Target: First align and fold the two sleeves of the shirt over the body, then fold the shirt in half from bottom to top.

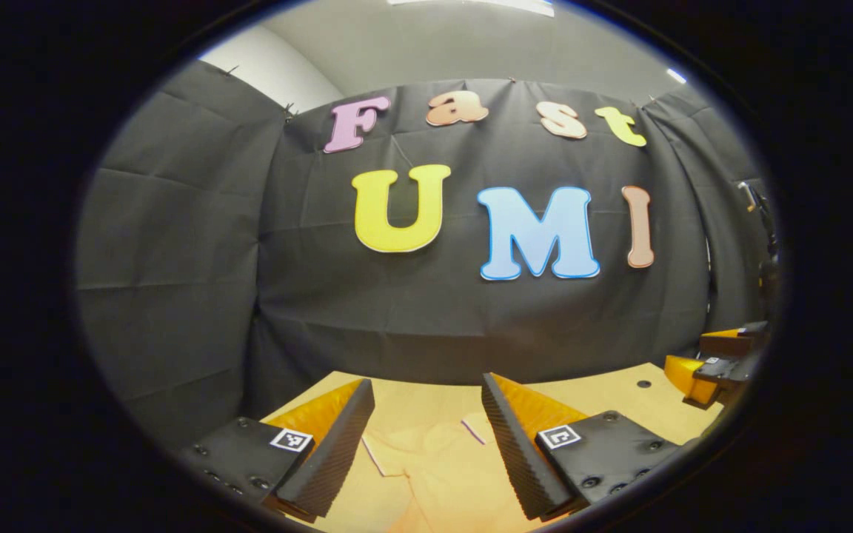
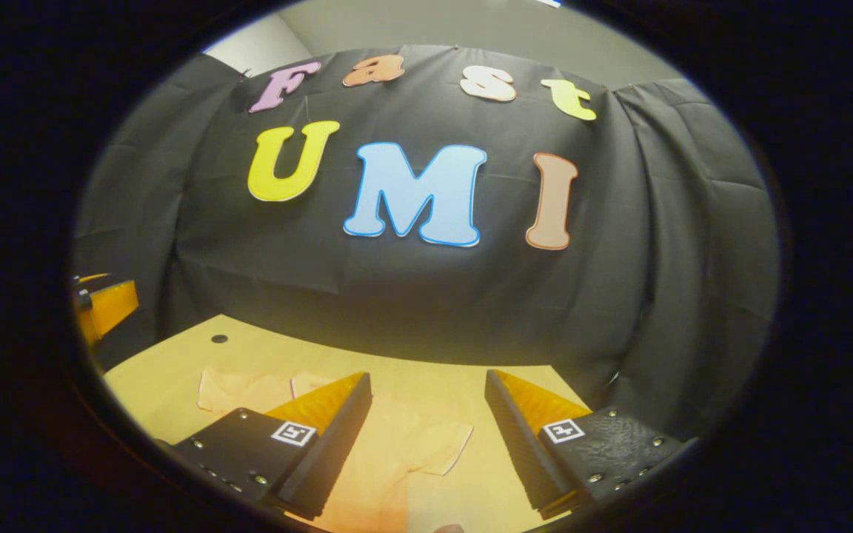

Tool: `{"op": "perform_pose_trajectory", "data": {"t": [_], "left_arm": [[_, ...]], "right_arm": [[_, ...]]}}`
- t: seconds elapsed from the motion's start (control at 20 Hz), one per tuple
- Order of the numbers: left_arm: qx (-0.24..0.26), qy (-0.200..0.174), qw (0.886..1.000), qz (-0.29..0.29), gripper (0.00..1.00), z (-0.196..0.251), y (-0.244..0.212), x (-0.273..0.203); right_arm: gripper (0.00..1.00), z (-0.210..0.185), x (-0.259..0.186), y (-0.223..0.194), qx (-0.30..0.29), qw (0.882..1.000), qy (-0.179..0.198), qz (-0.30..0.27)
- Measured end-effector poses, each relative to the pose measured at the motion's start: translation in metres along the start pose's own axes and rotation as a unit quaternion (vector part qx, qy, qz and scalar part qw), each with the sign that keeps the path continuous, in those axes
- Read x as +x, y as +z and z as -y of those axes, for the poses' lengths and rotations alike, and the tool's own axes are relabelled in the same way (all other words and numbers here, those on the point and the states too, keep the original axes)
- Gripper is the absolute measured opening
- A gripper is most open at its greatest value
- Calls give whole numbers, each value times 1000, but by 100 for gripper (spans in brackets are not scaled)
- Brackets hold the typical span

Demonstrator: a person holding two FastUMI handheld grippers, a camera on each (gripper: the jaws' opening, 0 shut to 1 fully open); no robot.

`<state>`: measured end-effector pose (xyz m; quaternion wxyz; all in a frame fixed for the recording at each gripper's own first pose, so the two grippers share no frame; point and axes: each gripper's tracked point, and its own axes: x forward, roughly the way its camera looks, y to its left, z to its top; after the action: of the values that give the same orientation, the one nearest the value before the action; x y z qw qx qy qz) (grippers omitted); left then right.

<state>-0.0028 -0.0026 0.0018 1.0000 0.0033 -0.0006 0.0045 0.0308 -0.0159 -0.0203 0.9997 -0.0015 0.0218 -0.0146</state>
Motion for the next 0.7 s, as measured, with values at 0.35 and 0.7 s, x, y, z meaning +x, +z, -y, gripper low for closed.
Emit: {"op": "perform_pose_trajectory", "data": {"t": [0.35, 0.7], "left_arm": [[-12, 14, 1000, -18, 94, -2, -8, -10], [0, 40, 998, -41, 94, -12, -18, -33]], "right_arm": [[96, 20, 54, -67, -8, 997, -17, -79], [96, 30, 110, -136, 22, 987, -19, -159]]}}
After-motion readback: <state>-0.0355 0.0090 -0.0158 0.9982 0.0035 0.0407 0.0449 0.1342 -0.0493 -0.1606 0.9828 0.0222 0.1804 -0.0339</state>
